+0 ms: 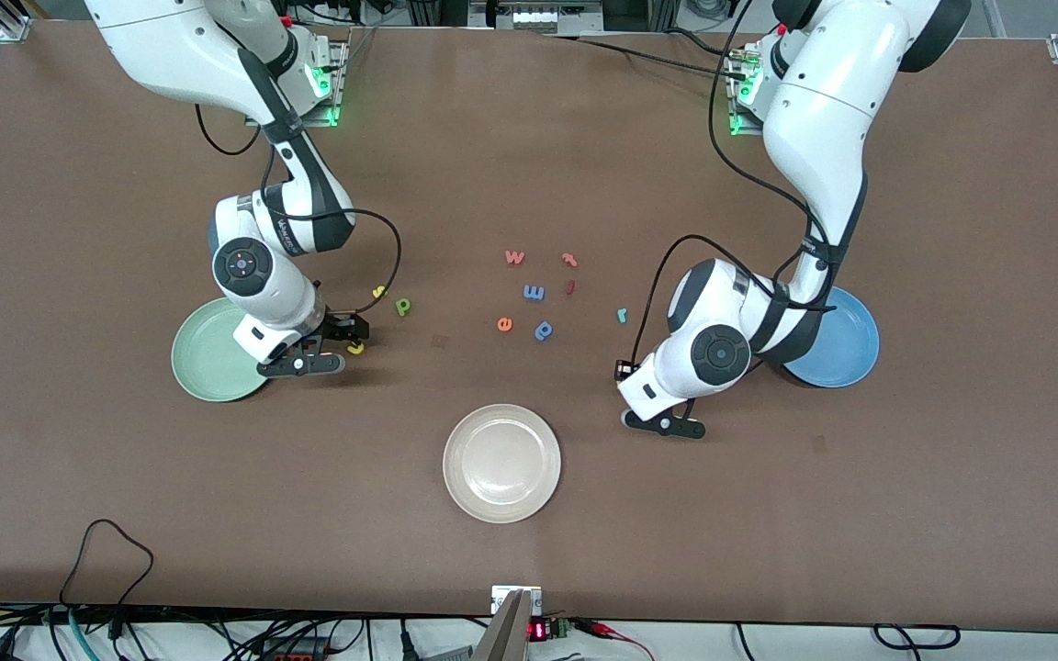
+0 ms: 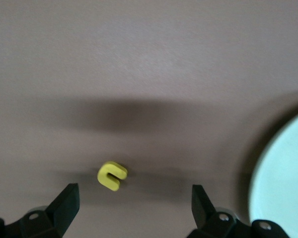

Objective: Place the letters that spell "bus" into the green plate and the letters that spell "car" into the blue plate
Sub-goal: 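Grasp yellow letters with the right gripper and the left gripper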

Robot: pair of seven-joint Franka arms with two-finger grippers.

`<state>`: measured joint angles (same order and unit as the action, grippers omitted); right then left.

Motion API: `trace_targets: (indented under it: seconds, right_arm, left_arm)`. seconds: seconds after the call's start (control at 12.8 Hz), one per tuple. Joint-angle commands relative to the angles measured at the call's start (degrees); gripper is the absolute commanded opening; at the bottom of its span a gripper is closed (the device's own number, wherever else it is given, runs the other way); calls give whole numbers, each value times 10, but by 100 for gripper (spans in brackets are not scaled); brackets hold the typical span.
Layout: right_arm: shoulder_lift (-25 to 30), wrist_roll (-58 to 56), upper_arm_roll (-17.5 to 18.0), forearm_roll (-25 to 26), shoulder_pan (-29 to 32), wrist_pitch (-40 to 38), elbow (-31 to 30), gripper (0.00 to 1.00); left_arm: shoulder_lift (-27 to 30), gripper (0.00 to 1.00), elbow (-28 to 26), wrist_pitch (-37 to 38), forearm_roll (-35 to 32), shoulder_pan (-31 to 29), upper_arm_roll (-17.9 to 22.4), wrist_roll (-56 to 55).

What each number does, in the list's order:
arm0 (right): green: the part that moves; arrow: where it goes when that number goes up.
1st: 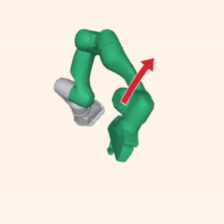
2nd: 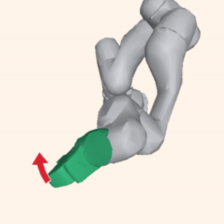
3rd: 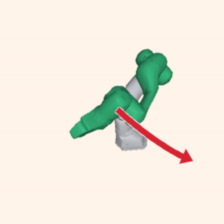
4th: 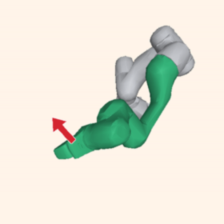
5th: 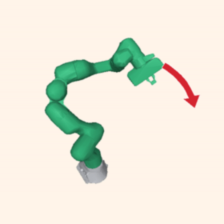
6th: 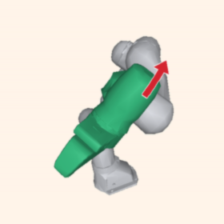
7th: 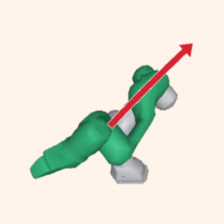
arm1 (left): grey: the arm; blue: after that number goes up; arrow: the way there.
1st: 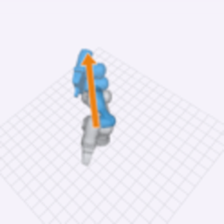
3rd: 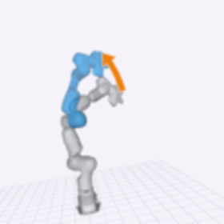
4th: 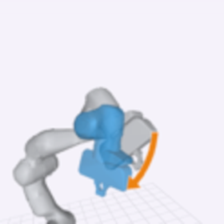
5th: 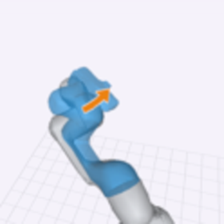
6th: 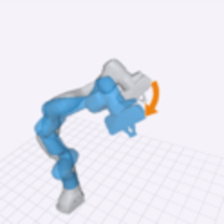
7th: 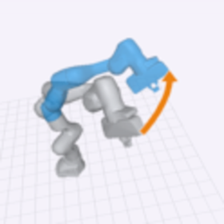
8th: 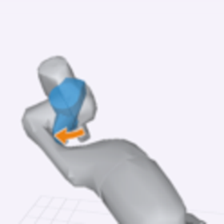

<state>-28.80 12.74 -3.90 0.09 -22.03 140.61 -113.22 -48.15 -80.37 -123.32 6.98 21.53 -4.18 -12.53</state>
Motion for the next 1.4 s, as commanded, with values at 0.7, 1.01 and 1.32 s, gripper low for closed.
trace_targets:
  seconds: [0.7, 1.01, 1.32]
  right_arm:
    - [-37, 5, -5, -6, -26, 14, 14, 86]
    - [-41, 4, -5, -6, -27, 10, 13, 77]
    - [-45, 2, -5, -6, -27, 10, 13, 66]
  left_arm:
    - [-39, 65, 26, -39, 12, 19, 6, -1]
    - [-48, 58, 25, -47, 12, 28, 6, -2]
    - [-49, 31, 24, -47, 8, 35, 7, 7]
